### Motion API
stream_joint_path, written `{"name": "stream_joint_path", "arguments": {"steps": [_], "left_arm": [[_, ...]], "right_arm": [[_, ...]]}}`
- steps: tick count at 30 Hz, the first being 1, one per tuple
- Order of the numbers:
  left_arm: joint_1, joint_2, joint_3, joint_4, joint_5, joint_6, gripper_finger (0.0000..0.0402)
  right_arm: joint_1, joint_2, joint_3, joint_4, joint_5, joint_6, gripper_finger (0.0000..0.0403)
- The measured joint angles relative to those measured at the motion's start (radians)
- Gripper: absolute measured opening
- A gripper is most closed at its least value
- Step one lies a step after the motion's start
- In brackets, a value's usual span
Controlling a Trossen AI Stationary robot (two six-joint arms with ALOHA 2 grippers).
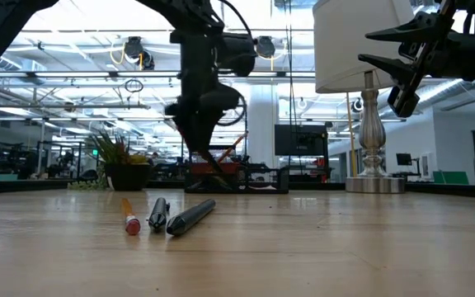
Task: Pick and place office supplies into organizer
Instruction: Put the black pen into the black desk organizer
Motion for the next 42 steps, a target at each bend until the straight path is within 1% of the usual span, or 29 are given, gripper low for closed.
{"name": "stream_joint_path", "arguments": {"steps": [2,4,5,8,10,12,15,17,21,24,26,28,32,35,38,42], "left_arm": [[-0.021,-0.003,0.000,-0.022,0.087,-0.109,0.0183],[-0.055,-0.011,0.000,-0.031,0.164,-0.128,0.0178],[-0.077,-0.016,0.000,-0.030,0.187,-0.120,0.0175],[-0.145,-0.031,0.001,-0.038,0.206,-0.061,0.0167],[-0.186,-0.031,0.001,-0.059,0.207,-0.072,0.0163],[-0.220,-0.031,0.001,-0.072,0.223,-0.177,0.0159],[-0.268,-0.029,0.001,-0.062,0.316,-0.344,0.0154],[-0.300,-0.028,0.001,-0.015,0.347,-0.444,0.0152],[-0.364,-0.028,0.001,0.137,0.352,-0.689,0.0156],[-0.400,-0.028,0.001,0.254,0.312,-0.870,0.0161],[-0.418,-0.028,0.001,0.269,0.277,-1.019,0.0167],[-0.438,-0.027,0.001,0.259,0.254,-1.119,0.0177],[-0.480,-0.027,0.001,0.231,0.210,-1.226,0.0207],[-0.506,-0.004,0.005,0.255,0.177,-1.267,0.0230],[-0.518,0.041,0.018,0.231,0.214,-1.286,0.0244],[-0.527,0.080,0.024,0.183,0.221,-1.287,0.0247]], "right_arm": [[0.000,0.000,0.000,0.000,0.000,0.000,0.0116],[0.000,0.000,0.000,0.000,0.000,0.000,0.0116],[0.000,0.000,0.000,0.000,0.000,0.000,0.0116],[0.000,0.000,0.000,0.000,0.000,0.000,0.0116],[0.000,0.000,0.000,0.000,0.000,0.000,0.0116],[0.000,0.000,0.000,0.000,0.000,0.000,0.0116],[0.000,0.000,0.000,0.000,0.000,0.000,0.0116],[0.000,0.000,0.000,0.000,0.000,0.000,0.0116],[0.000,0.000,0.000,0.000,0.000,0.000,0.0116],[0.000,0.000,0.000,0.000,0.000,0.000,0.0116],[0.000,0.000,0.000,0.000,0.000,0.000,0.0116],[0.000,0.000,0.000,0.000,0.000,0.000,0.0116],[0.000,0.000,0.000,0.000,0.000,0.000,0.0116],[0.000,0.000,0.000,0.000,0.000,0.000,0.0116],[0.000,0.000,0.000,0.000,0.000,0.000,0.0116],[0.000,0.000,0.000,0.000,0.000,0.000,0.0116]]}}
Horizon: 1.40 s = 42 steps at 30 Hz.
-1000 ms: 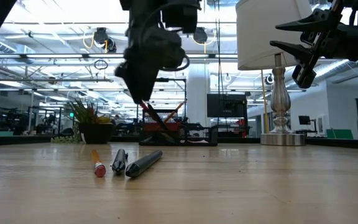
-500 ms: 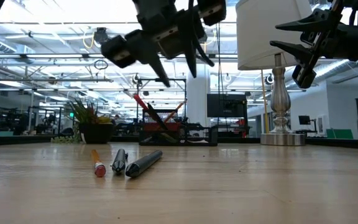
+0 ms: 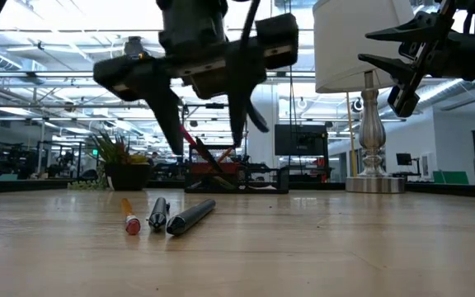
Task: Pick and place office supplies into organizer
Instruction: Put the black pen into the black desk organizer
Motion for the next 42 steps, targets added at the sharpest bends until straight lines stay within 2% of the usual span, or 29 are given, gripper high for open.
{"name": "stream_joint_path", "arguments": {"steps": [9,19,25,35,42], "left_arm": [[0.006,0.028,0.002,-0.018,-0.081,0.094,0.0248],[0.045,0.072,0.006,-0.006,-0.079,0.184,0.0248],[0.057,0.114,0.005,-0.002,-0.015,0.211,0.0248],[0.056,0.119,0.005,-0.003,-0.025,0.214,0.0248],[0.056,0.129,0.006,-0.002,-0.027,0.214,0.0211]], "right_arm": [[0.000,0.000,0.000,0.000,0.000,0.000,0.0116],[0.000,0.000,0.000,-0.002,0.000,0.000,0.0116],[0.000,0.000,0.000,-0.001,0.000,0.000,0.0116],[0.000,0.000,0.000,-0.001,0.000,0.000,0.0116],[0.000,0.001,0.000,0.000,0.000,0.000,0.0116]]}}
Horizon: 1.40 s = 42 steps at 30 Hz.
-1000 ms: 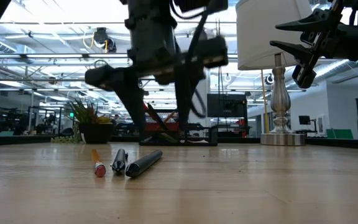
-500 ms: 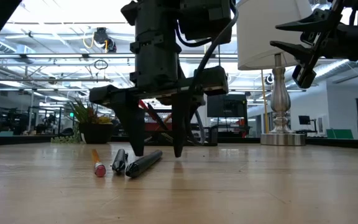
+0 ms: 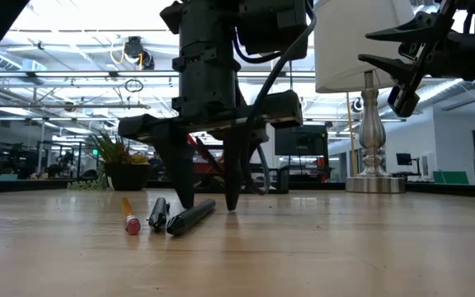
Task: Pick and place office supplies into organizer
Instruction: Put the black pen into the black desk organizer
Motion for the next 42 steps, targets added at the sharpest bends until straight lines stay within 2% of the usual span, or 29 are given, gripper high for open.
{"name": "stream_joint_path", "arguments": {"steps": [3,23,35,42], "left_arm": [[0.000,0.000,0.000,0.002,-0.027,-0.003,0.0189],[0.003,0.000,-0.001,0.025,-0.024,0.081,0.0048],[0.011,-0.002,-0.002,0.043,-0.023,0.080,0.0065],[0.034,-0.058,-0.003,0.064,-0.114,0.098,0.0054]], "right_arm": [[0.000,0.000,0.000,0.000,0.000,0.000,0.0116],[0.000,0.000,0.000,0.000,0.000,0.000,0.0116],[0.000,0.000,0.000,0.000,0.000,0.000,0.0116],[0.000,0.000,0.000,0.000,0.000,0.000,0.0116]]}}
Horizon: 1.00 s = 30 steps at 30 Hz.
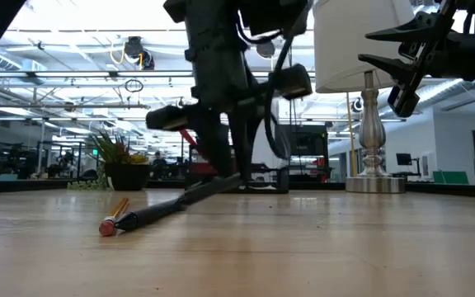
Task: Pick and place office supplies into organizer
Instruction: Put the black pen into the black desk organizer
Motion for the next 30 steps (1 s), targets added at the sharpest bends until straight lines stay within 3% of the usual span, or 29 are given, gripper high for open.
{"name": "stream_joint_path", "arguments": {"steps": [10,23,26,30], "left_arm": [[0.092,-0.120,0.000,-0.008,-0.190,0.202,0.0056],[0.327,-0.326,0.001,0.014,-0.522,0.735,0.0061],[0.389,-0.360,0.001,0.072,-0.585,0.837,0.0062],[0.468,-0.372,0.001,0.182,-0.596,0.926,0.0062]], "right_arm": [[0.000,0.000,0.000,0.000,0.000,0.000,0.0116],[0.000,0.000,0.000,0.000,0.000,0.000,0.0116],[0.000,0.000,0.000,0.000,0.000,0.000,0.0116],[0.000,0.000,0.000,0.000,0.000,0.000,0.0116]]}}
